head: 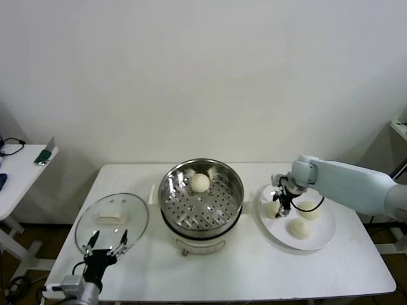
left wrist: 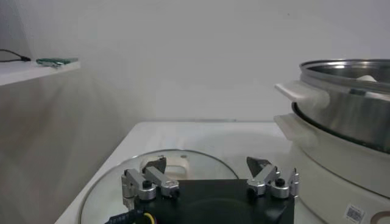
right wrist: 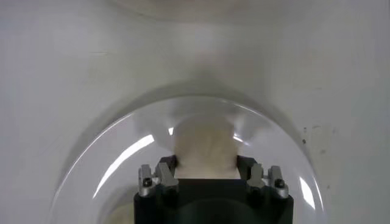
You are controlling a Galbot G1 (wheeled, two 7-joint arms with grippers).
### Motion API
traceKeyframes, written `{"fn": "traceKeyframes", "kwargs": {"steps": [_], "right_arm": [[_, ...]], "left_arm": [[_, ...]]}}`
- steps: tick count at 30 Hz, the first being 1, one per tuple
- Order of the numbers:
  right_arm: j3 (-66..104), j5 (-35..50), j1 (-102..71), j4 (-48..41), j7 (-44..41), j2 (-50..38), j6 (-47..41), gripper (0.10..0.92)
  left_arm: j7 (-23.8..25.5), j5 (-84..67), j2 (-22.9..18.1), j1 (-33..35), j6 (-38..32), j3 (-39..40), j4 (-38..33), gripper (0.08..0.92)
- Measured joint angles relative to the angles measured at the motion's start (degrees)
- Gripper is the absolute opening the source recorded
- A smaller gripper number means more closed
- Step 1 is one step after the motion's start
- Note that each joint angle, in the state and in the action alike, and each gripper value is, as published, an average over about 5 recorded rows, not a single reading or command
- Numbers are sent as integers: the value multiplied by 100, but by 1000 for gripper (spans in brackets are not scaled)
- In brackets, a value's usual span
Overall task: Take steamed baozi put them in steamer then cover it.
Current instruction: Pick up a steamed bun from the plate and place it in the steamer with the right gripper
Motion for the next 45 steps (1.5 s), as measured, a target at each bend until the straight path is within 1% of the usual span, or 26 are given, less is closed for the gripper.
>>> {"fn": "traceKeyframes", "kwargs": {"steps": [6,12,18,22,29,33,39,45], "right_arm": [[-203,125,396,191,-125,-121,102,636],[-775,453,1381,464,-333,-141,239,636],[-1387,1054,2665,859,-514,36,258,636],[-1575,1585,3407,1284,-519,248,166,636],[-1553,2509,4057,2140,-189,744,-209,636],[-1428,2927,4112,2432,126,1125,-488,636],[-1300,3233,3892,2517,540,1734,-839,636],[-1237,3276,3492,2296,810,2259,-1041,636]], "left_arm": [[-1,11,2,-6,3,25,-11,823],[-1,7,44,6,8,39,-26,823],[-4,0,88,30,3,55,-19,823],[-3,-1,101,44,10,68,-58,823],[-5,-7,101,81,4,72,-133,823],[-9,-9,84,91,-11,74,-145,823],[-11,-9,43,118,-15,60,-199,823],[-10,-11,11,142,-15,22,-252,823]]}}
